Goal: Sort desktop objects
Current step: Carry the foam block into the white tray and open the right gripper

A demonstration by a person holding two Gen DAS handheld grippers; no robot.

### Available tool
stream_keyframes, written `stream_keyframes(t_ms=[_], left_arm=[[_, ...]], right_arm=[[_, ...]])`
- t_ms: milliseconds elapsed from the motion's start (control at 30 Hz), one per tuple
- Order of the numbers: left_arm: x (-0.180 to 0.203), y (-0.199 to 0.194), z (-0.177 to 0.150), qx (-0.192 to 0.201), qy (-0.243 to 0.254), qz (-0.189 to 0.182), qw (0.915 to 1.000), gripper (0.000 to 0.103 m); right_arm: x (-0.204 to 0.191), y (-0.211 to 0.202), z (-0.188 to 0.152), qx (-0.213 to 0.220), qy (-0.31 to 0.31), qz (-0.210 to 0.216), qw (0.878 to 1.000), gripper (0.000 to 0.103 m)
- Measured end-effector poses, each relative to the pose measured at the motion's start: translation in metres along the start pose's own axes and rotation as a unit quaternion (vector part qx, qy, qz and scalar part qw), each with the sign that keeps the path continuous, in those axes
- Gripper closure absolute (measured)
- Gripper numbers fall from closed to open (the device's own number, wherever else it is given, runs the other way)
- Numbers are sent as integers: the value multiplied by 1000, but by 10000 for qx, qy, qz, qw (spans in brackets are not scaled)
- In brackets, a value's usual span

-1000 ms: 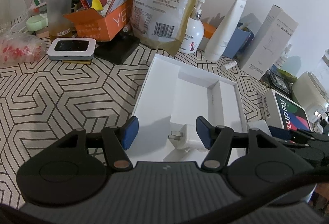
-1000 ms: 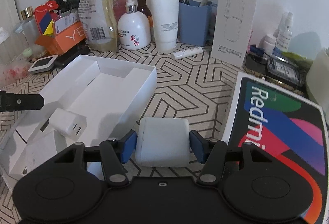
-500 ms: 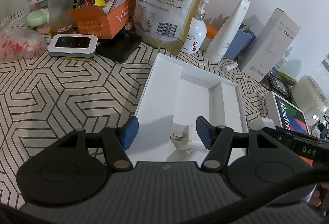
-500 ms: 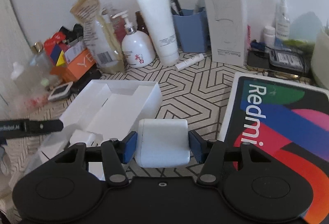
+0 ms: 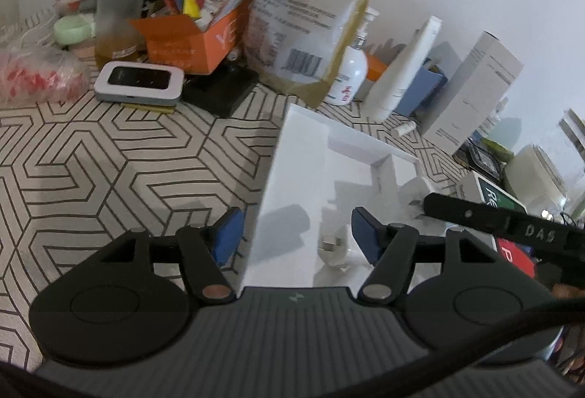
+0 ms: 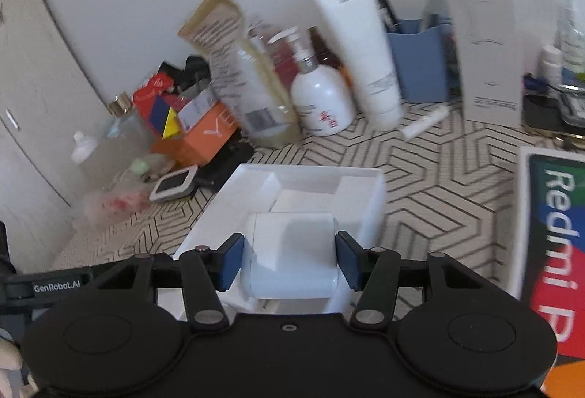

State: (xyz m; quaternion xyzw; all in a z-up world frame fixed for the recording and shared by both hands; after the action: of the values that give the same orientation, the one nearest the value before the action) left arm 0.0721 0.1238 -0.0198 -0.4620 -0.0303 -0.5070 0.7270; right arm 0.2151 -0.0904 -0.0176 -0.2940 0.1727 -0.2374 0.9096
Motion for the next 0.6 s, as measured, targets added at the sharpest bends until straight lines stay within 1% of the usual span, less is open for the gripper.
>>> stream_keyframes(t_ms=[233,333,433,600], left_arm=[[-11,1,5,5,-220,6,9998,38],[-15,1,7,-8,-321,-4,9995,38],[-18,1,9,-15,-395,-5,9992,38],[-18,2,8,-35,-386,11,9992,38]], right_arm=[[-37,38,17,-266,-345,-24,9990,43],[-41,47,20,-390,-439,-65,9983,43],[-44,54,23,-494,-592,-267,9967,43],[-45,61,24,-578,-643,-318,9958,43]])
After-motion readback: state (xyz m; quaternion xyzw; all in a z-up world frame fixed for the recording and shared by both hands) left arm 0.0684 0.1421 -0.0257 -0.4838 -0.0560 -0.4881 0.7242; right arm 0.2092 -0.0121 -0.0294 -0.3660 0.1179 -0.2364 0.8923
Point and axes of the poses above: each gripper's, at about its wrist camera, not at the fingertips, and y roughly the way its jaws point, x to its right, z to its top, the point moved 3 cm from there along y, roughly the way its jaws point, and after that the axes turned 12 degrees about -y, right-handed, at the moved point
